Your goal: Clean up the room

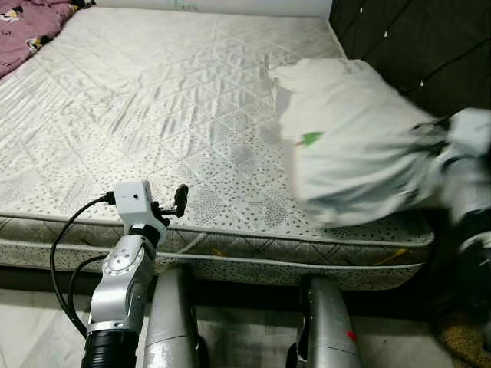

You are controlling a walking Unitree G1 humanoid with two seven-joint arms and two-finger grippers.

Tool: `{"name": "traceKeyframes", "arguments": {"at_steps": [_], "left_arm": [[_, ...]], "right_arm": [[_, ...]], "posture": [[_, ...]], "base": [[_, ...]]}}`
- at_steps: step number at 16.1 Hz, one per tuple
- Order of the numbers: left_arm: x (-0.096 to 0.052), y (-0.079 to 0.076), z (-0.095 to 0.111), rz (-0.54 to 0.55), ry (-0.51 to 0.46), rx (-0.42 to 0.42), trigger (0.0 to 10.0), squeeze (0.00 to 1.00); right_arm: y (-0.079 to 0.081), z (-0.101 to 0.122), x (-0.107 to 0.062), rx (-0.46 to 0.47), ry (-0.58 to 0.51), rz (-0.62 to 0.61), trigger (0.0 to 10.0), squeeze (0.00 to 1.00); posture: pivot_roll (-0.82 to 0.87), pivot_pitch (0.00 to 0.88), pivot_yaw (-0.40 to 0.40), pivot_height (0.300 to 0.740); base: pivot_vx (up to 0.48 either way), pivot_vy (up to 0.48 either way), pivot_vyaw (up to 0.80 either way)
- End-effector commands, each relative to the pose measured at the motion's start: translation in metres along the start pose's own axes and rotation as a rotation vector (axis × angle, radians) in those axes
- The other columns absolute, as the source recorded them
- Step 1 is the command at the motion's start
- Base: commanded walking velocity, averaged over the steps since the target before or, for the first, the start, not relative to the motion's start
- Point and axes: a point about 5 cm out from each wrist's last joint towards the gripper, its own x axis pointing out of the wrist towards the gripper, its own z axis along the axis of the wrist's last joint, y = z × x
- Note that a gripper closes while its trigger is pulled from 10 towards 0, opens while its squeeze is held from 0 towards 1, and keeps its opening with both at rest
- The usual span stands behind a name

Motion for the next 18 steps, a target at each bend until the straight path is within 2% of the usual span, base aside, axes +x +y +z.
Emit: {"name": "traceKeyframes", "arguments": {"at_steps": [1,3,4,6,10,13,14,16,18], "left_arm": [[0.0,0.002,-0.001,0.003,0.004,0.015,10.0,0.0],[0.0,0.002,-0.002,0.006,0.005,0.014,10.0,0.0],[-0.002,0.003,-0.003,0.009,0.009,0.014,10.0,0.0],[-0.003,0.005,-0.005,0.008,0.016,0.019,10.0,0.0],[-0.001,0.005,-0.004,0.001,0.016,0.025,10.0,0.0],[0.001,0.005,-0.003,-0.002,0.014,0.032,10.0,0.0],[0.001,0.005,-0.003,-0.002,0.014,0.032,10.0,0.0],[0.001,0.004,-0.003,-0.003,0.01,0.034,10.0,0.0],[0.002,0.005,-0.002,-0.002,0.009,0.036,10.0,0.0]], "right_arm": [[-0.011,0.019,0.0,0.003,-0.083,-0.027,0.0,0.0],[-0.011,-0.003,-0.002,-0.017,-0.043,-0.006,0.0,0.0],[-0.006,-0.032,-0.005,-0.026,0.015,0.028,0.0,0.0],[0.01,-0.074,-0.017,-0.024,0.073,0.1,0.0,0.0],[0.031,-0.113,-0.044,-0.013,0.106,0.189,0.0,0.0],[0.048,-0.125,-0.064,-0.001,0.115,0.243,0.0,0.0],[0.05,-0.125,-0.064,-0.003,0.116,0.25,0.0,0.0],[0.055,-0.114,-0.055,-0.017,0.092,0.261,0.0,0.0],[0.047,-0.095,-0.04,-0.027,0.065,0.226,0.0,0.0]], "posture": [[0.04,0.0,0.005,0.507],[0.04,0.0,0.001,0.507],[0.03,0.0,0.002,0.507],[0.03,0.0,0.003,0.507],[0.02,0.0,0.01,0.507],[0.03,0.0,0.009,0.507],[0.03,0.0,0.008,0.507],[0.03,0.0,0.01,0.507],[0.03,0.0,0.009,0.507]], "base": [[0.0,0.0,0.0],[0.0,0.0,0.0],[0.0,0.0,0.0],[0.0,0.0,0.0],[0.0,0.0,0.0],[0.0,0.0,0.0],[0.0,0.0,0.0],[0.0,0.0,0.0],[0.0,0.0,0.0]]}}
